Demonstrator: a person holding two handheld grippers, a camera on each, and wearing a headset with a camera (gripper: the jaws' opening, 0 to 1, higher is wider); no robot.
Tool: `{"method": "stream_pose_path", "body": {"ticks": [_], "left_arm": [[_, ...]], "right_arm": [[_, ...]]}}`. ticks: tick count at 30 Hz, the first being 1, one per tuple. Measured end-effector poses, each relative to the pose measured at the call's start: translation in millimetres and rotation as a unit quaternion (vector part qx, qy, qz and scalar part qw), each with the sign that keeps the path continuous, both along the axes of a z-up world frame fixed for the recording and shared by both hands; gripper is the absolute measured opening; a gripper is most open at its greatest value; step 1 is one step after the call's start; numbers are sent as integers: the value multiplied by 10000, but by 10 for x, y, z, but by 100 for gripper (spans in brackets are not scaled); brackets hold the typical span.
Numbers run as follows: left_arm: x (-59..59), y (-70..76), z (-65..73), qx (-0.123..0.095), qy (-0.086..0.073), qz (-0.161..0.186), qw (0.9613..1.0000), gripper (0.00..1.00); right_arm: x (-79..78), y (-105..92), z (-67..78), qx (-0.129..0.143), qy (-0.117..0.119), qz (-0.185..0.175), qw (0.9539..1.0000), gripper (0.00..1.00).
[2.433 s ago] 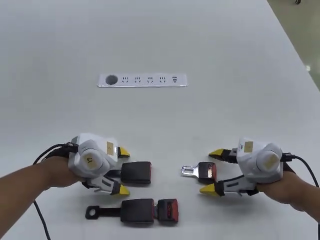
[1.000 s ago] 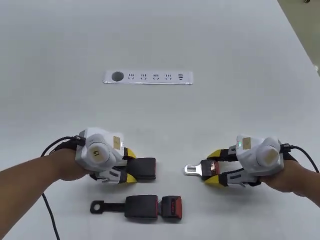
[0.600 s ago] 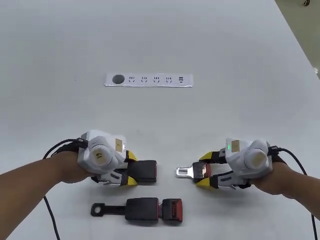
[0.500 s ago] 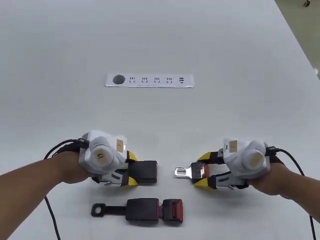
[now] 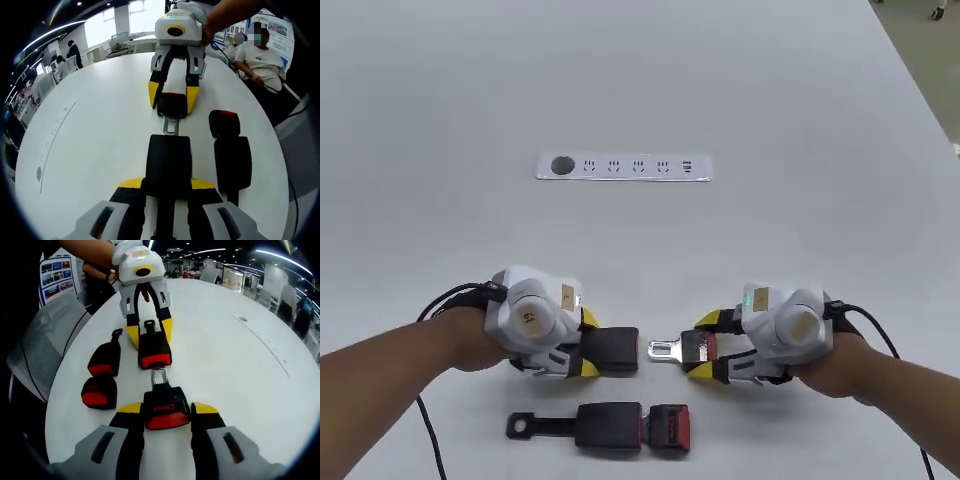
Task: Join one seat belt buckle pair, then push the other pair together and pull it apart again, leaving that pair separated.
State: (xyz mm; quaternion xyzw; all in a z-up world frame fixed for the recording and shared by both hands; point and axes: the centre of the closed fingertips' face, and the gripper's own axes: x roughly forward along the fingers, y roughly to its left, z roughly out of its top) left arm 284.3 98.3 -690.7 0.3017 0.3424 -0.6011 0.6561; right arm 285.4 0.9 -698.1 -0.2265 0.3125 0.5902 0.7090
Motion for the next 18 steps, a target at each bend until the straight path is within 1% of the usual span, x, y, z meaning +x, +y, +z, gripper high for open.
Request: {"method": "stream_pose_path", "body": {"ticks": [2, 4, 8, 11, 12, 14, 18], "left_arm": [[-1, -1, 0, 20, 3, -18, 10000, 33], [0, 1, -2, 27, 6, -29, 10000, 33], [-5, 1, 3, 5, 10, -17, 10000, 33], [-4, -8, 3, -9, 7, 8, 10000, 33], [-1, -4, 2, 15, 1, -11, 10000, 33], [5, -3, 2, 0, 5, -7, 10000, 33], [7, -9, 11, 7, 5, -7, 10000, 32]], "right_arm": [[-1, 65, 11, 23, -4, 21, 10000, 34], [29, 85, 0, 29, -1, 37, 10000, 34], [5, 127, -3, 47, 2, 46, 10000, 34], [8, 223, -6, 98, -17, 84, 9999, 34], [6, 260, -33, 55, -58, 113, 9999, 34], [7, 246, -26, 101, -18, 95, 9999, 34], [-2, 252, -24, 74, -28, 104, 9999, 34]]}}
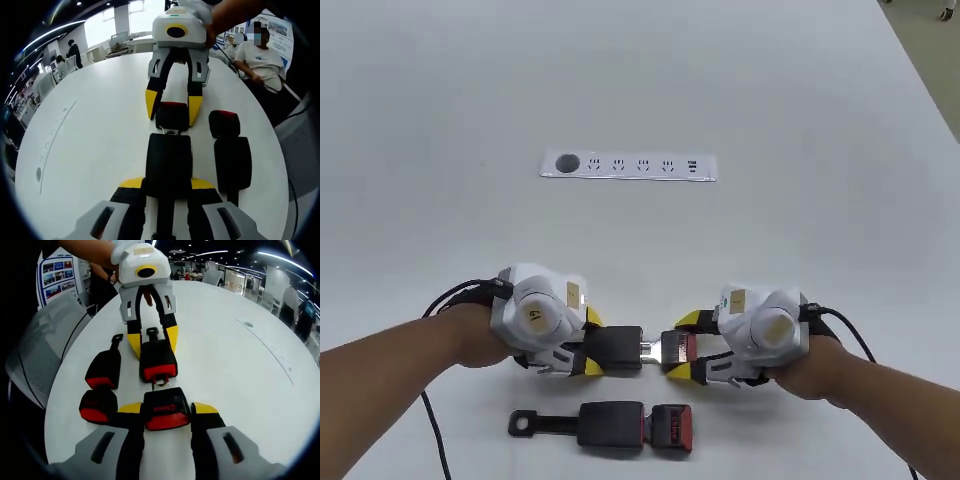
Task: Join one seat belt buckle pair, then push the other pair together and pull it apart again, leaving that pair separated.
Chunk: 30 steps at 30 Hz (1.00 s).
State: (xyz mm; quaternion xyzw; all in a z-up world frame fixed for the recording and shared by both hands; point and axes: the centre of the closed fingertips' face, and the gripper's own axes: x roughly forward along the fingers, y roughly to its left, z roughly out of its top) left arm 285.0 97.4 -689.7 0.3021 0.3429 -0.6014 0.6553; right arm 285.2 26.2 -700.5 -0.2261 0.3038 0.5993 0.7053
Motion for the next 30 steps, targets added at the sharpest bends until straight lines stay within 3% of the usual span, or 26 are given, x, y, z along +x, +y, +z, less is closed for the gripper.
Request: {"method": "stream_pose_path", "body": {"ticks": [7, 11, 30], "left_arm": [[2, -2, 1, 70, -5, -41, 10000, 32], [11, -10, -18, 155, 4, -155, 9998, 32], [-13, -11, -29, 266, -15, -299, 9992, 32]], "right_arm": [[-5, 18, 17, -23, -5, -58, 10000, 33], [-13, 143, 36, 36, -6, -56, 10000, 33], [0, 101, 72, -156, -94, 72, 9998, 33]]}}
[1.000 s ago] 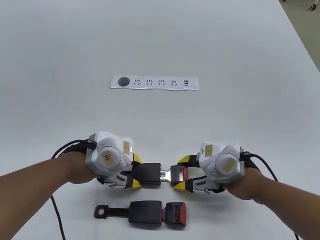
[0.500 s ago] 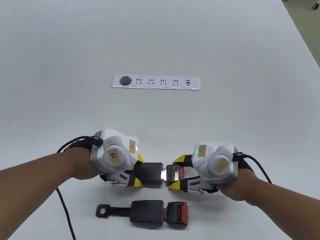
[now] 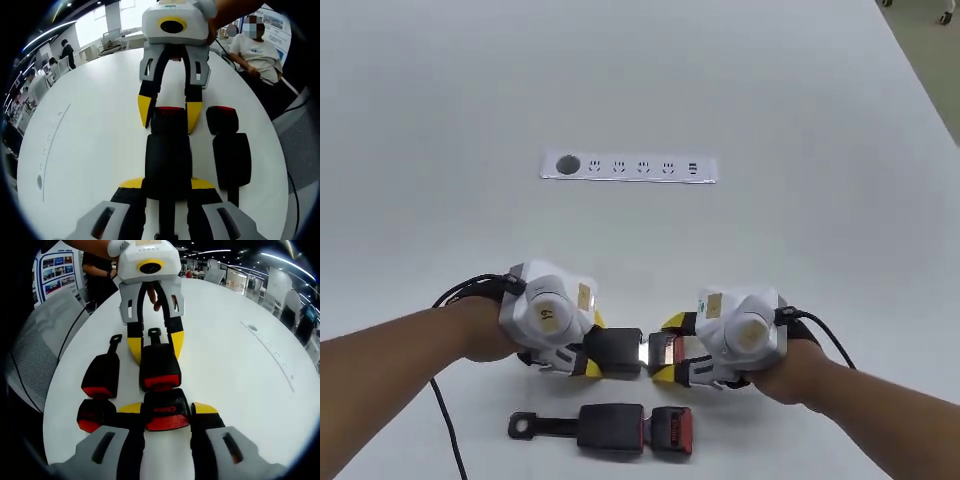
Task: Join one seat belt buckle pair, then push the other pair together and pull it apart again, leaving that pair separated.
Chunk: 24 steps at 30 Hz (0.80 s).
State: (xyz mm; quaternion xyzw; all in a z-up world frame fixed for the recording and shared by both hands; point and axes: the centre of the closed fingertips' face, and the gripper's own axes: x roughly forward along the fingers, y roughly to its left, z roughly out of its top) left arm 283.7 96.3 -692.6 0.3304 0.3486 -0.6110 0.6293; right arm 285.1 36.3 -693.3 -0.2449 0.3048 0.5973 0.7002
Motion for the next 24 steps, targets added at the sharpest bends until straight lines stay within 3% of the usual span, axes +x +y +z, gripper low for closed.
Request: {"method": "stream_pose_path", "body": {"ticks": [24], "left_arm": [[-4, 7, 8, -38, 1, 3, 10000, 32]], "right_arm": [[5, 35, 5, 33, 9, 40, 10000, 33]]}}
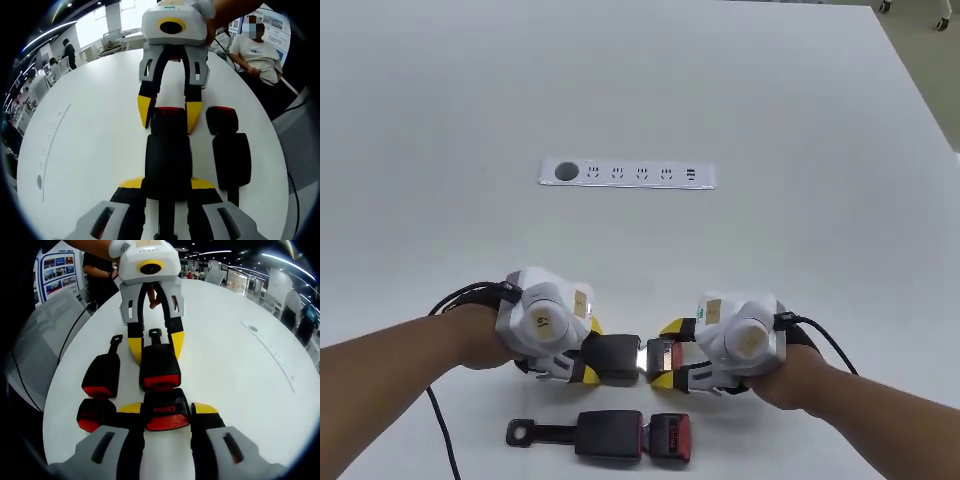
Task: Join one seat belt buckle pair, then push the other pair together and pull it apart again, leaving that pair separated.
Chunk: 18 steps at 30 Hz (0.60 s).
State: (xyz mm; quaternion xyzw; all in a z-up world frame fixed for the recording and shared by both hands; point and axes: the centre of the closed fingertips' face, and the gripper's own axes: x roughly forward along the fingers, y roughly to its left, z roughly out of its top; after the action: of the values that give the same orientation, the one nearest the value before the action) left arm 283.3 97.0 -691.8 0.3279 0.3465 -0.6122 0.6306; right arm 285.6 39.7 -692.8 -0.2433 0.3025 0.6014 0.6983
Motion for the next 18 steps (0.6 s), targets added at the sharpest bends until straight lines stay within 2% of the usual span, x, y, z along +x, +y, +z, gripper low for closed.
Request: {"method": "stream_pose_path", "body": {"ticks": [18], "left_arm": [[0, 0, 5, 25, 8, 45, 10000, 33]], "right_arm": [[-3, -6, -15, -22, 7, -39, 10000, 34]]}}
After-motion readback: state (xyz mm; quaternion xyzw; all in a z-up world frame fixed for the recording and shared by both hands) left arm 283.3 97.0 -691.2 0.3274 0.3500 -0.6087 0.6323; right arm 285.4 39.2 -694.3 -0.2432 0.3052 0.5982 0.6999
